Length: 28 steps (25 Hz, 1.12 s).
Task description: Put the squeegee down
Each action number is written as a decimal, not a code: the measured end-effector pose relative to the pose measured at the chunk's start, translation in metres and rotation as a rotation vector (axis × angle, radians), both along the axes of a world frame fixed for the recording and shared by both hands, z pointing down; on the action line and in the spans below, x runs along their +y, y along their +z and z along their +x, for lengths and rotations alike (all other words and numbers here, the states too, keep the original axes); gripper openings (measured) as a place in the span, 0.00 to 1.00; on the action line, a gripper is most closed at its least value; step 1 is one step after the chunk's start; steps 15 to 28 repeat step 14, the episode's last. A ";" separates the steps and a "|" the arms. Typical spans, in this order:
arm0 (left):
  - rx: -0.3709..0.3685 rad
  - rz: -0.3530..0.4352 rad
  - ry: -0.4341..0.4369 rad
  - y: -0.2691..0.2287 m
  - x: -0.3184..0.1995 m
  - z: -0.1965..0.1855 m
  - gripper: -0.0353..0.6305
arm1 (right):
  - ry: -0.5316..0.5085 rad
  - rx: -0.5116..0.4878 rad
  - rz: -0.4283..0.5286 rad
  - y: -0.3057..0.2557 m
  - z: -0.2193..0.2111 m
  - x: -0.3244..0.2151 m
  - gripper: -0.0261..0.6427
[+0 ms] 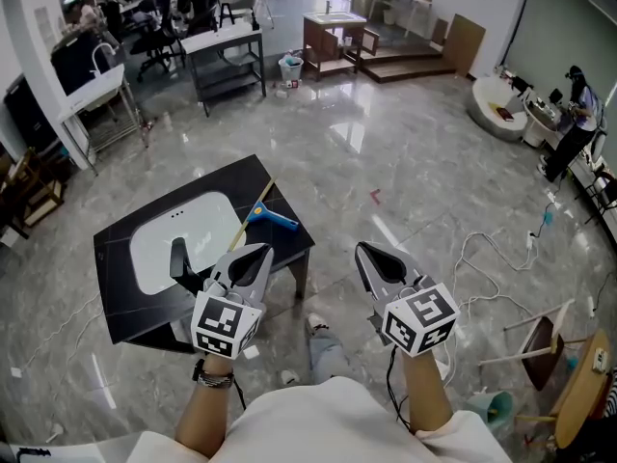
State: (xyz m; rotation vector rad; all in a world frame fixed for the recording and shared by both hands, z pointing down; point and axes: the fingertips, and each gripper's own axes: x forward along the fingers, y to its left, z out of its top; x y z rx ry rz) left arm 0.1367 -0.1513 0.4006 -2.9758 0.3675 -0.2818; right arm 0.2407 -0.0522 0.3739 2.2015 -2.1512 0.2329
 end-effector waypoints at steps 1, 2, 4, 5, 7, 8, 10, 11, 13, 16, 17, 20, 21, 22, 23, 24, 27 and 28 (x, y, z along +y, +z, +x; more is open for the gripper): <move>-0.001 0.000 0.001 0.001 0.000 0.000 0.06 | -0.002 0.000 -0.002 0.001 -0.001 0.000 0.05; -0.003 -0.001 0.003 0.001 0.000 0.000 0.06 | -0.004 0.000 -0.004 0.002 -0.001 -0.001 0.05; -0.007 -0.002 0.006 0.003 0.000 -0.001 0.06 | -0.010 -0.001 -0.009 0.005 -0.003 -0.002 0.05; -0.009 -0.002 0.007 0.004 0.000 -0.002 0.06 | -0.012 -0.003 -0.011 0.006 -0.004 -0.003 0.05; -0.011 -0.003 0.010 0.005 -0.001 -0.002 0.06 | -0.015 -0.006 -0.015 0.008 -0.006 -0.005 0.05; -0.012 -0.002 0.011 0.005 -0.001 -0.002 0.06 | -0.016 -0.006 -0.016 0.009 -0.006 -0.006 0.05; -0.014 -0.002 0.013 0.007 -0.001 -0.002 0.06 | -0.017 -0.006 -0.019 0.010 -0.006 -0.006 0.05; -0.017 -0.002 0.014 0.008 -0.001 -0.002 0.06 | -0.018 -0.005 -0.020 0.010 -0.006 -0.007 0.05; -0.020 -0.004 0.016 0.009 0.000 -0.001 0.06 | -0.019 -0.004 -0.023 0.011 -0.006 -0.007 0.05; -0.021 -0.004 0.017 0.009 0.000 -0.001 0.06 | -0.020 -0.003 -0.025 0.012 -0.005 -0.007 0.05; -0.021 -0.004 0.017 0.009 0.000 -0.001 0.06 | -0.020 -0.003 -0.025 0.012 -0.005 -0.007 0.05; -0.021 -0.004 0.017 0.009 0.000 -0.001 0.06 | -0.020 -0.003 -0.025 0.012 -0.005 -0.007 0.05; -0.021 -0.004 0.017 0.009 0.000 -0.001 0.06 | -0.020 -0.003 -0.025 0.012 -0.005 -0.007 0.05; -0.021 -0.004 0.017 0.009 0.000 -0.001 0.06 | -0.020 -0.003 -0.025 0.012 -0.005 -0.007 0.05; -0.021 -0.004 0.017 0.009 0.000 -0.001 0.06 | -0.020 -0.003 -0.025 0.012 -0.005 -0.007 0.05; -0.021 -0.004 0.017 0.009 0.000 -0.001 0.06 | -0.020 -0.003 -0.025 0.012 -0.005 -0.007 0.05; -0.021 -0.004 0.017 0.009 0.000 -0.001 0.06 | -0.020 -0.003 -0.025 0.012 -0.005 -0.007 0.05; -0.021 -0.004 0.017 0.009 0.000 -0.001 0.06 | -0.020 -0.003 -0.025 0.012 -0.005 -0.007 0.05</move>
